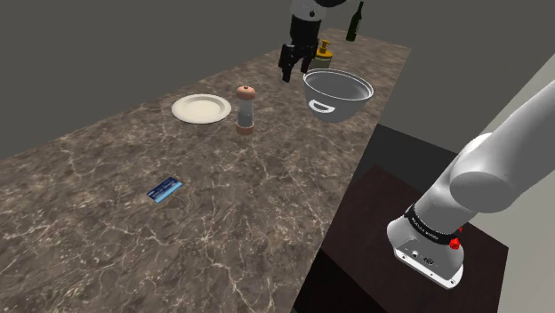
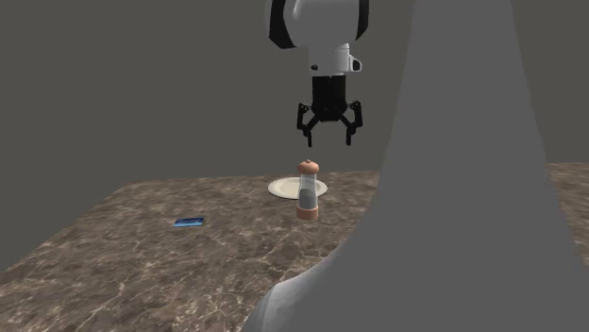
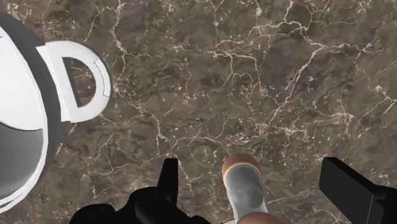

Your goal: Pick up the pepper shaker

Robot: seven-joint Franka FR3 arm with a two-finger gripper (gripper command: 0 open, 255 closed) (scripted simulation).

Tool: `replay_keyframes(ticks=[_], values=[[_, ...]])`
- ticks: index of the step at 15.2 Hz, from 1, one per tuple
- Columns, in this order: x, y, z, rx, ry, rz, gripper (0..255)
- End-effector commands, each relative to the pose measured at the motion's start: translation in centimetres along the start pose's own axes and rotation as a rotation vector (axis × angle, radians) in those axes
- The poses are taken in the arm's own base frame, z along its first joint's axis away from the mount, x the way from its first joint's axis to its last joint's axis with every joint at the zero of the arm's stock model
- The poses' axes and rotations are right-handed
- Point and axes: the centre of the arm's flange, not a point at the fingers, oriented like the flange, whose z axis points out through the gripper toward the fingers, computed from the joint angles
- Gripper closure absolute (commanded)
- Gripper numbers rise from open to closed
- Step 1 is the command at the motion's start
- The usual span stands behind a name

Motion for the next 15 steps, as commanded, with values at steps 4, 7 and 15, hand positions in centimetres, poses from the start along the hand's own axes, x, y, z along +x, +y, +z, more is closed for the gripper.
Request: replay_keyframes(ticks=[4, 7, 15], values=[[5.5, -1.7, 2.8, 0.005, 0.014, 0.008, 0], [9.0, -2.6, 4.3, 0.008, 0.022, 0.012, 0], [17.5, -4.7, 7.9, 0.014, 0.043, 0.023, 0]])
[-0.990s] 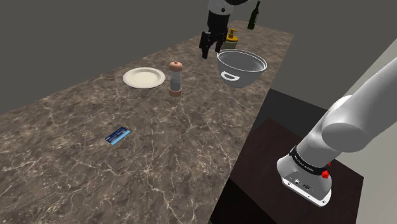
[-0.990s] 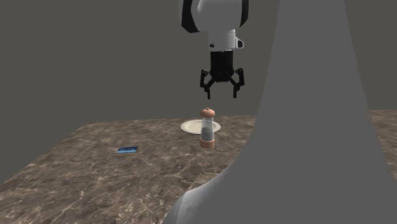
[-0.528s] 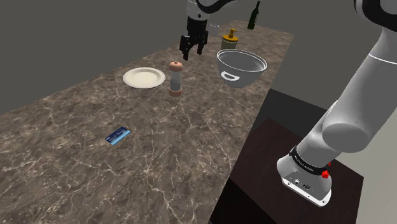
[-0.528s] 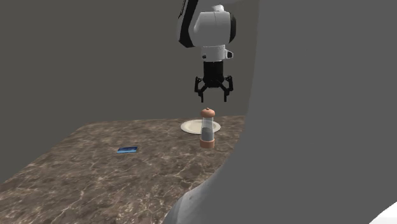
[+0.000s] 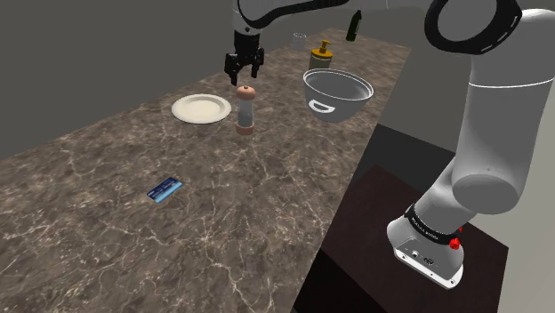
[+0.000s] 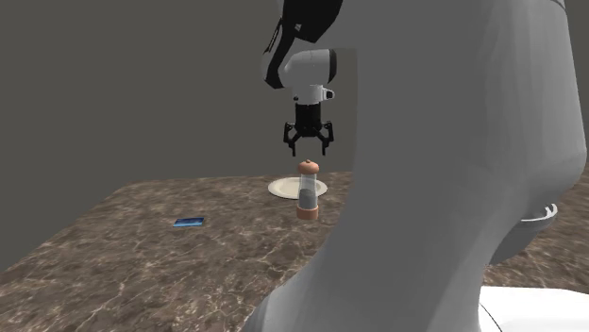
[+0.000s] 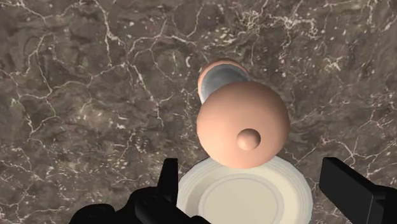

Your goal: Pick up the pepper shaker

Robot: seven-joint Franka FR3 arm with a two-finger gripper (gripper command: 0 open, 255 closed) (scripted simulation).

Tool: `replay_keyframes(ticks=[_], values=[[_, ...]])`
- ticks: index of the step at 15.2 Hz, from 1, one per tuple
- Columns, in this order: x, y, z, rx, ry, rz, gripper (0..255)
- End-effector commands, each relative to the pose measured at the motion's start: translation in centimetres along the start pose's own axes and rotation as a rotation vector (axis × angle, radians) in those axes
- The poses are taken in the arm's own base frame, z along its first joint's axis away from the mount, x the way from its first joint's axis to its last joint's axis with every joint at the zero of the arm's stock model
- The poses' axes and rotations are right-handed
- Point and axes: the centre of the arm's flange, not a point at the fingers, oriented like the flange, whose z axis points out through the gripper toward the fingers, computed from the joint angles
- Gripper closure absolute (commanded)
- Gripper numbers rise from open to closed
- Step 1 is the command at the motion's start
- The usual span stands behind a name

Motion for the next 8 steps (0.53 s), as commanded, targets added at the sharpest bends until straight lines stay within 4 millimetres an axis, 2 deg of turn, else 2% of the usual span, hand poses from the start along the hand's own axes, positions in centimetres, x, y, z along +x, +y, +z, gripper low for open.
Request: replay_keyframes(ticks=[1, 8], values=[[0.9, -0.2, 0.9, 0.001, 0.003, 0.001, 0], [0.5, -0.3, 4.4, 0.001, 0.003, 0.001, 0]])
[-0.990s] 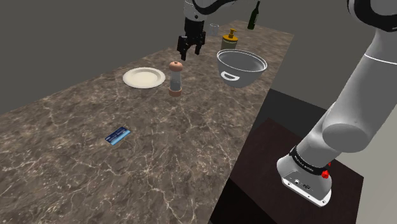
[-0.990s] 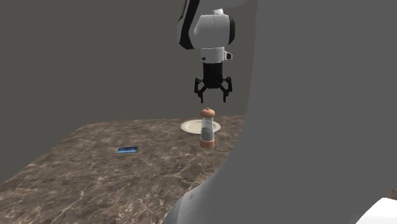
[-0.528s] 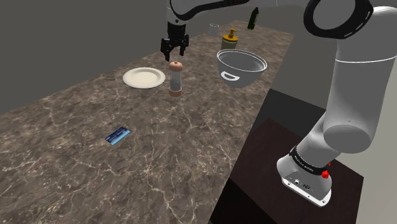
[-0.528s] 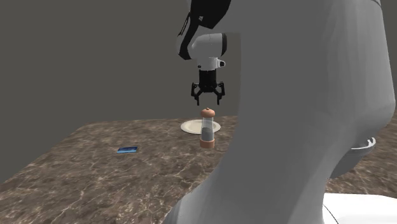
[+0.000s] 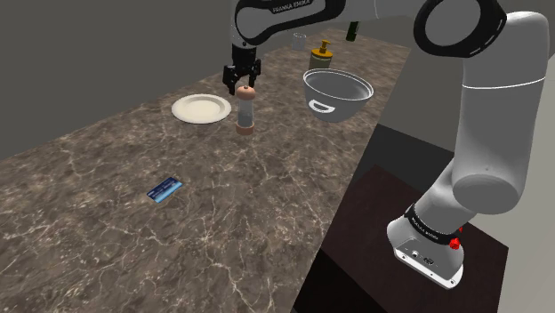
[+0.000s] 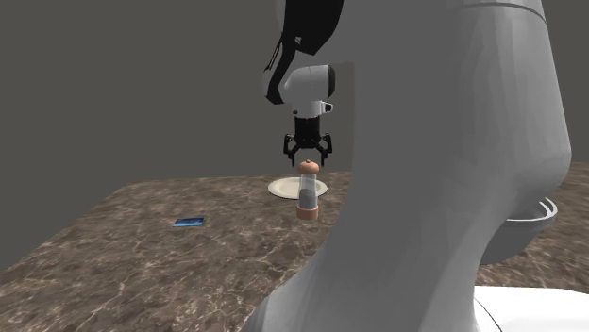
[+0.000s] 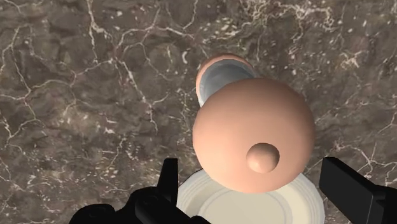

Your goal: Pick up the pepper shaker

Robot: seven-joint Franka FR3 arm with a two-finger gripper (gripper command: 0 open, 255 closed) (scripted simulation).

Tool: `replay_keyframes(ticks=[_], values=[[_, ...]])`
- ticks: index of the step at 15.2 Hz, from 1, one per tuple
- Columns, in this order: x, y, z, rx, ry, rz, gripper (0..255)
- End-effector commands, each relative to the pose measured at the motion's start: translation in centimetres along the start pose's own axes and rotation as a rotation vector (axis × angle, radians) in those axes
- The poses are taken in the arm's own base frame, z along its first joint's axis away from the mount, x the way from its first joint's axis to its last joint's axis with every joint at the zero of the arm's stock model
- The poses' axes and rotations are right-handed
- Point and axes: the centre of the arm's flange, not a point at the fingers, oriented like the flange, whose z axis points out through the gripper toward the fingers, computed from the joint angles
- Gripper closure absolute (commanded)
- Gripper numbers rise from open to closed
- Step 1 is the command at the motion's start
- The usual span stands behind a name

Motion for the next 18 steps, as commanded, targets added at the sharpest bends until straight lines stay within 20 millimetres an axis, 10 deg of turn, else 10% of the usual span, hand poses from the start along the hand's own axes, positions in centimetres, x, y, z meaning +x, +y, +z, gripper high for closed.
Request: replay_keyframes(ticks=[1, 2, 11, 18], values=[[0.0, 0.0, 0.4, 0.000, 0.000, 0.000, 0], [0.0, -0.1, 0.4, 0.000, 0.000, 0.000, 255], [0.0, 0.0, 0.4, 0.000, 0.000, 0.000, 255], [0.4, 0.1, -3.2, 0.000, 0.000, 0.000, 255]])
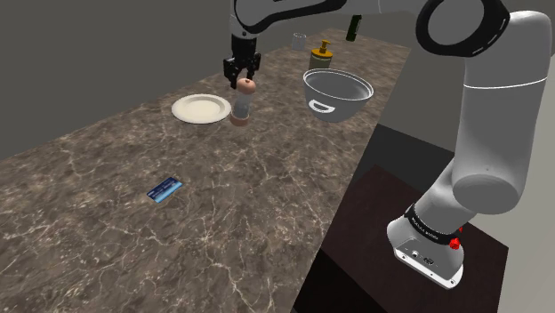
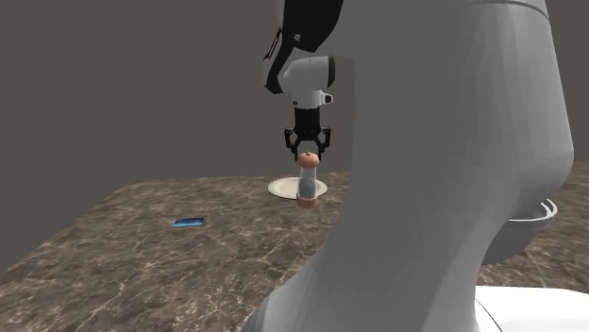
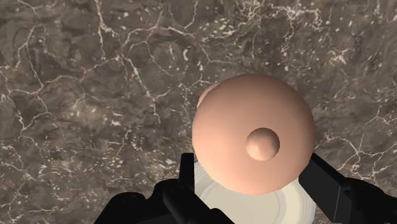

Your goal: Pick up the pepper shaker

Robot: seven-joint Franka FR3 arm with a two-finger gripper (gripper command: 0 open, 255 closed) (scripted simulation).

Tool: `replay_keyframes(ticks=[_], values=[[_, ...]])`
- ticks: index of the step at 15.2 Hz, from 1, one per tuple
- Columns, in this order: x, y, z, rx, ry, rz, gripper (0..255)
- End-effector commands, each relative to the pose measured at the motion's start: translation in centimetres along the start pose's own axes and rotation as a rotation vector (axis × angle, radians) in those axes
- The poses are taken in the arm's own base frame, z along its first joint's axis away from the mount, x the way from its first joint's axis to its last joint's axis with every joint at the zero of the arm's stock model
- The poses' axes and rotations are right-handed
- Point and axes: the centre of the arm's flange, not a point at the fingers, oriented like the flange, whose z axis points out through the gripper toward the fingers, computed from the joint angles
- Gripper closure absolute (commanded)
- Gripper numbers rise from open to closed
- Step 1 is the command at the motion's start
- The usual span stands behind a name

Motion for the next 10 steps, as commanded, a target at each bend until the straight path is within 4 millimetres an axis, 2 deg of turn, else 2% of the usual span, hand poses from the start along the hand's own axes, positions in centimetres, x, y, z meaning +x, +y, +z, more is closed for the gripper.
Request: replay_keyframes(ticks=[1, 8, 10], values=[[0.1, 0.1, -1.1, 0.000, 0.000, 0.000, 255], [0.4, 0.2, -4.8, 0.000, 0.000, 0.000, 255], [0.4, 0.2, -4.9, 0.000, 0.000, 0.000, 255]])
